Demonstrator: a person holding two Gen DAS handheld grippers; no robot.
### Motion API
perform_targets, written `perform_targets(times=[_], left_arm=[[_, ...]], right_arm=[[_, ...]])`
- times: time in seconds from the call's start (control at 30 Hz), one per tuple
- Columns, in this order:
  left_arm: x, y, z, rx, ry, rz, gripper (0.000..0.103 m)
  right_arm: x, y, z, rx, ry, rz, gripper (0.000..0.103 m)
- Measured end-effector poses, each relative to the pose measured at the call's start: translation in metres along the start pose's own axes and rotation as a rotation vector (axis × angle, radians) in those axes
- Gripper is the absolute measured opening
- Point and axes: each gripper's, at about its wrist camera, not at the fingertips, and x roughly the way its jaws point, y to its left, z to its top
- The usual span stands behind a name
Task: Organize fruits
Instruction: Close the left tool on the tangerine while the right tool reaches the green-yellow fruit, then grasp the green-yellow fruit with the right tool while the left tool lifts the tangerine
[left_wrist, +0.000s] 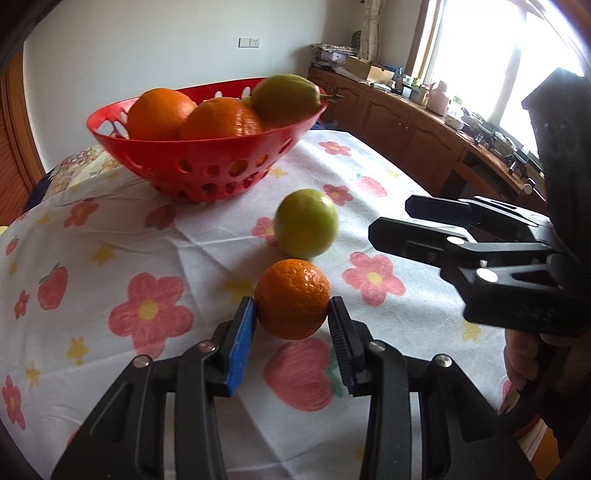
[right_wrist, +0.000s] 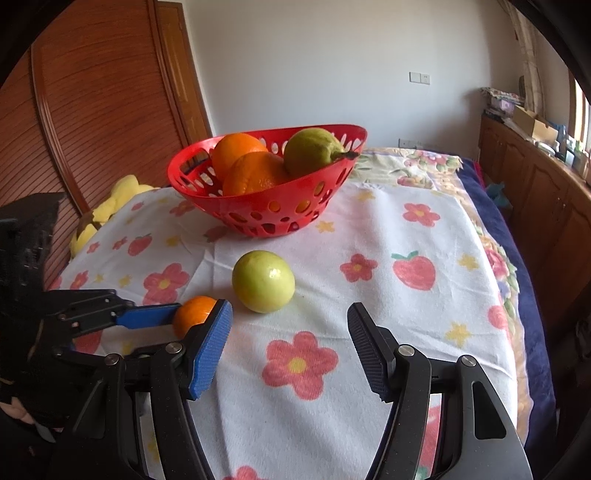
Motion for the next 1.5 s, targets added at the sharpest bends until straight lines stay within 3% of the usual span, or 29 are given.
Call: perform_targets(times=[0.83,0.97,1.5], left_arm=[[-0.039,0.038,-0.007,-0.024,-0.047,0.047,0.038],[-0.041,0.041,-0.008,-0.029,-0.054,0.054,0.038],[-0.05,0.041,-0.009,-0.035,-0.077,0.062,0.038]], right_arm=[[0.064,0.027,0.018,-0.064,0.09,0.0,0.062],[0.071,0.023,0.018,-0.061,0.109,-0.009,0.054],[0.061,0.019,0.01,-0.06,0.103,-0.002,0.053]])
